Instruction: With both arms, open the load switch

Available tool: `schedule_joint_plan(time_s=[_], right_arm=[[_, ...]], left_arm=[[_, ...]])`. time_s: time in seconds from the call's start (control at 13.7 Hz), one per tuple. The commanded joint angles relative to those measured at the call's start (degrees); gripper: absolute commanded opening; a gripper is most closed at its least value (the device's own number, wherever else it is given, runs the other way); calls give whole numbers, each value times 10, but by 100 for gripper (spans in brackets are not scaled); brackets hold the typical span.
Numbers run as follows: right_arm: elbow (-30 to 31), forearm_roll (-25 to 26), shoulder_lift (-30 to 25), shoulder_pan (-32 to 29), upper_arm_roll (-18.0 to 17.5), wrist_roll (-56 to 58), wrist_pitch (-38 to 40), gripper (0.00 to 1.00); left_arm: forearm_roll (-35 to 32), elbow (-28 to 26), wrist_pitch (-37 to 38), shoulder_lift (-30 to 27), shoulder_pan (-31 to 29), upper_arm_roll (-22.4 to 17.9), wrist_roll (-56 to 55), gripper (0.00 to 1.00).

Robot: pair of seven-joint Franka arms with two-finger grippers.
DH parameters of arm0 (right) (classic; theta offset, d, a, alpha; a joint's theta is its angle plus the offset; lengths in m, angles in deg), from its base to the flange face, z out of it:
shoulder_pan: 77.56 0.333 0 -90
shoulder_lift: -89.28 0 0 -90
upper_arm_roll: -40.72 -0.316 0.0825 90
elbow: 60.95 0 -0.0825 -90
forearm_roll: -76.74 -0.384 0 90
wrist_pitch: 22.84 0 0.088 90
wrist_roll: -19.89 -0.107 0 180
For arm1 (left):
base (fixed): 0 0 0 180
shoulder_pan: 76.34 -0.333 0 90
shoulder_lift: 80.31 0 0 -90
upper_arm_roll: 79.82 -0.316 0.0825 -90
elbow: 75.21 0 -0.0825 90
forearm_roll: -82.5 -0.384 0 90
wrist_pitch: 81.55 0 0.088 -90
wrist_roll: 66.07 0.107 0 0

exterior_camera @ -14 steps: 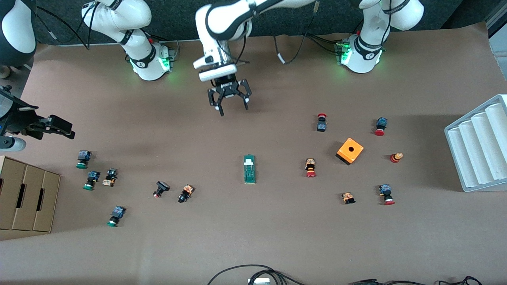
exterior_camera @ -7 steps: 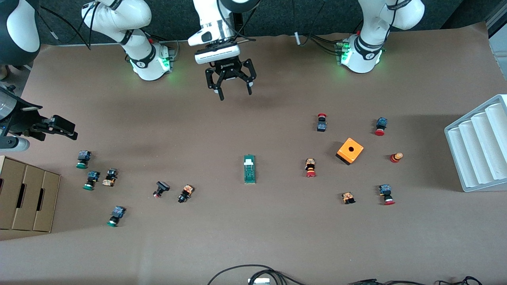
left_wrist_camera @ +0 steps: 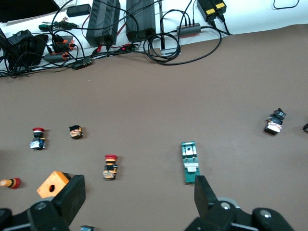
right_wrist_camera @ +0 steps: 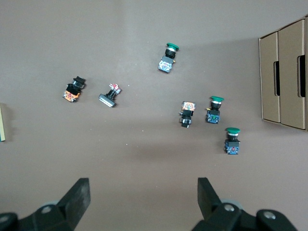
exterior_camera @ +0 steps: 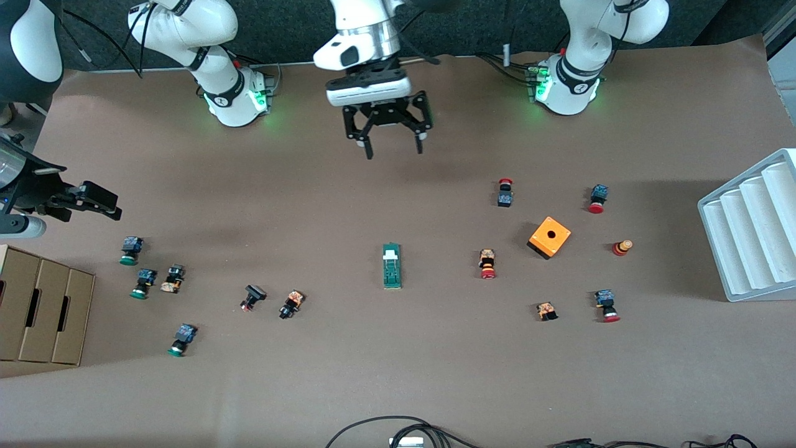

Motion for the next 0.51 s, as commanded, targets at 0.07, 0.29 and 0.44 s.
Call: schedule_joint_plan(time_s=[0.07, 0.29, 0.44], right_arm=[[-11, 11, 6, 3, 2, 1, -1, 99], [-11, 11, 6, 3, 2, 1, -1, 99], [-11, 11, 6, 3, 2, 1, -1, 99]], left_arm=[[83, 9, -6, -45, -74, 1, 119, 100], [147, 20, -6, -64, -137, 1, 191, 100], [198, 26, -2, -76, -182, 1, 241, 100]])
